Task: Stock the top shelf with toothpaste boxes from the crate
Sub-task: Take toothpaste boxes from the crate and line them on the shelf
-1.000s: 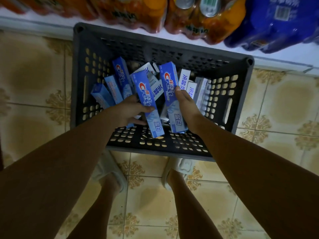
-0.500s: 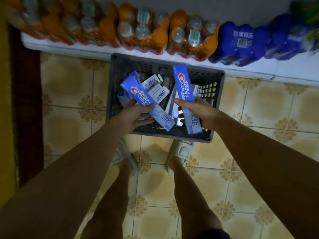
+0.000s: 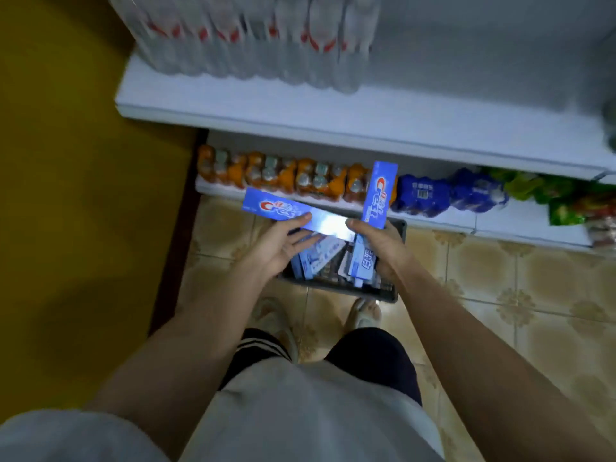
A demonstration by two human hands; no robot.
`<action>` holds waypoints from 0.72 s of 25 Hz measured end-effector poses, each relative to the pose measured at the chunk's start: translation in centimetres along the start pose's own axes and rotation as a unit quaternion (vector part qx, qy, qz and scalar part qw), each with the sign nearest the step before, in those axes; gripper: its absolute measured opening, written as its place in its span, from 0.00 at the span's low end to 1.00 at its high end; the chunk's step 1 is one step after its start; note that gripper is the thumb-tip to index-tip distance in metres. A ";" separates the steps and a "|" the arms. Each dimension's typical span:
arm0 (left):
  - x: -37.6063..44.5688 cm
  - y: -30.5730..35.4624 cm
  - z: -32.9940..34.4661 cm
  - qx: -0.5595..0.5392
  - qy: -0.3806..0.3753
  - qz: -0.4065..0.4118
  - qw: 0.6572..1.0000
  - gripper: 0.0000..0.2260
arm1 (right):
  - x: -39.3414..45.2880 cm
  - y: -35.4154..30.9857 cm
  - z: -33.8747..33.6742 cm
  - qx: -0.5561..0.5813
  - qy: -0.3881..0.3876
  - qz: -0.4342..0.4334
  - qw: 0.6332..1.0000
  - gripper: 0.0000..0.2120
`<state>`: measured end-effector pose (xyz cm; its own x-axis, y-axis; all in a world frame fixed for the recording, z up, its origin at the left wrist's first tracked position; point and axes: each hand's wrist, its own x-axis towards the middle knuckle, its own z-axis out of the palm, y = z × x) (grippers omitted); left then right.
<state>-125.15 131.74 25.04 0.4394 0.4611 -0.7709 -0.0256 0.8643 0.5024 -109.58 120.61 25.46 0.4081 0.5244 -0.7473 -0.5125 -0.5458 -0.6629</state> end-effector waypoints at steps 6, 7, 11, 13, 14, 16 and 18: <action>-7.8 10.6 2.2 -0.071 -0.071 0.081 0.992 0.27 | -7.1 -11.6 -0.4 -0.035 0.010 -0.140 0.989 0.12; -8.7 12.4 1.9 -0.059 -0.079 0.096 0.990 0.29 | -8.0 -13.4 -0.4 -0.050 0.005 -0.166 0.985 0.11; -12.0 20.7 2.2 0.253 -0.105 0.110 0.955 0.31 | -10.9 -19.0 0.3 -0.099 -0.004 -0.234 0.967 0.11; -13.9 24.3 4.3 0.479 -0.139 0.076 0.864 0.35 | -11.8 -20.7 1.3 -0.125 -0.013 -0.248 0.961 0.14; -14.9 25.6 5.8 0.575 -0.150 0.057 0.802 0.33 | -12.1 -21.4 1.9 -0.132 -0.021 -0.254 0.958 0.17; -16.3 26.9 8.6 0.690 -0.150 0.039 0.707 0.22 | -12.9 -22.5 3.4 -0.141 -0.038 -0.269 0.952 0.18; -17.0 26.9 10.0 0.715 -0.154 0.036 0.681 0.17 | -13.7 -23.7 4.8 -0.148 -0.049 -0.282 0.947 0.16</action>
<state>-124.32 145.09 55.59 0.6569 0.2378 -0.7155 0.7463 -0.3401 0.5722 -106.65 129.50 51.62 0.4748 0.8368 -0.2726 0.0059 -0.3128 -0.9498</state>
